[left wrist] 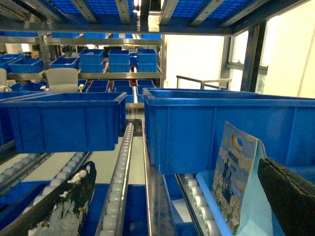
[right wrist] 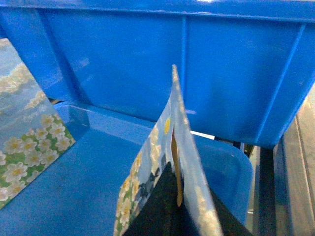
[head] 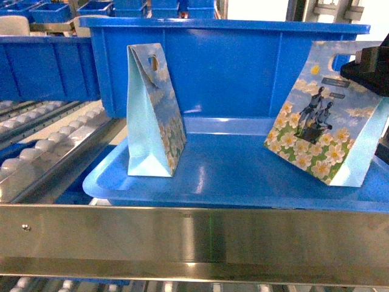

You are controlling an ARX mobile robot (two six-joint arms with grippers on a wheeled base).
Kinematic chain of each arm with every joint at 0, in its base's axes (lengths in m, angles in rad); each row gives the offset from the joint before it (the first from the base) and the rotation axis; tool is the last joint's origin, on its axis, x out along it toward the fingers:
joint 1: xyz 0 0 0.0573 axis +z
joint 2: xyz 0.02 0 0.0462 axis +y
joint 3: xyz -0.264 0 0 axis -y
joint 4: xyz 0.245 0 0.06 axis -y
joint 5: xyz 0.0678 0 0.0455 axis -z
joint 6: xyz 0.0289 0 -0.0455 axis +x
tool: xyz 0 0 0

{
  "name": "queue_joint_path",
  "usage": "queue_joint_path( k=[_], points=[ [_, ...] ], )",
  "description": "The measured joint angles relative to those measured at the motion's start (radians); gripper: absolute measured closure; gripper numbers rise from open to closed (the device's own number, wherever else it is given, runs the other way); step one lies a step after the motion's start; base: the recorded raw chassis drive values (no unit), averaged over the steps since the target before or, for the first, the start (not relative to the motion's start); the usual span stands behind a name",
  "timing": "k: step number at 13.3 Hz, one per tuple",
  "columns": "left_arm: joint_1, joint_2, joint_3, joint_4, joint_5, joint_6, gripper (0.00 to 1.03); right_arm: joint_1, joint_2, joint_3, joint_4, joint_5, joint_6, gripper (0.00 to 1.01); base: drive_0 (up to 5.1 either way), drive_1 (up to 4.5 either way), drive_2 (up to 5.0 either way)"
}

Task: Move flower gift bag to table near conveyor

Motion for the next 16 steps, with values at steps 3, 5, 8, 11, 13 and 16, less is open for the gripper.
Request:
queue_joint_path(
  k=[3, 5, 8, 11, 13, 16],
  points=[
    [0.0, 0.0, 0.0, 0.0, 0.0, 0.0, 0.05, -0.017, -0.055, -0.034, 0.042, -0.019, -0.003, 0.99, 0.0, 0.0, 0.0],
    [0.0, 0.0, 0.0, 0.0, 0.0, 0.0, 0.05, -0.098, -0.198, -0.074, 0.052, -0.06, -0.006, 0.99, 0.0, 0.0, 0.0],
    [0.0, 0.0, 0.0, 0.0, 0.0, 0.0, 0.05, -0.383, -0.793, -0.341, -0.041, -0.257, 0.116, 0.99, 0.0, 0.0, 0.0],
    [0.0, 0.0, 0.0, 0.0, 0.0, 0.0, 0.05, -0.262, -0.924, -0.493, -0.001, -0.052, 0.13, 0.99, 0.0, 0.0, 0.0],
    [0.0, 0.0, 0.0, 0.0, 0.0, 0.0, 0.05, -0.232, -0.937, -0.495, -0.006, -0.018, 0.12, 0.99, 0.0, 0.0, 0.0],
    [0.0, 0.0, 0.0, 0.0, 0.0, 0.0, 0.05, -0.197, -0.965, -0.503, -0.006, 0.026, 0.103, 0.99, 0.0, 0.0, 0.0]
  ],
)
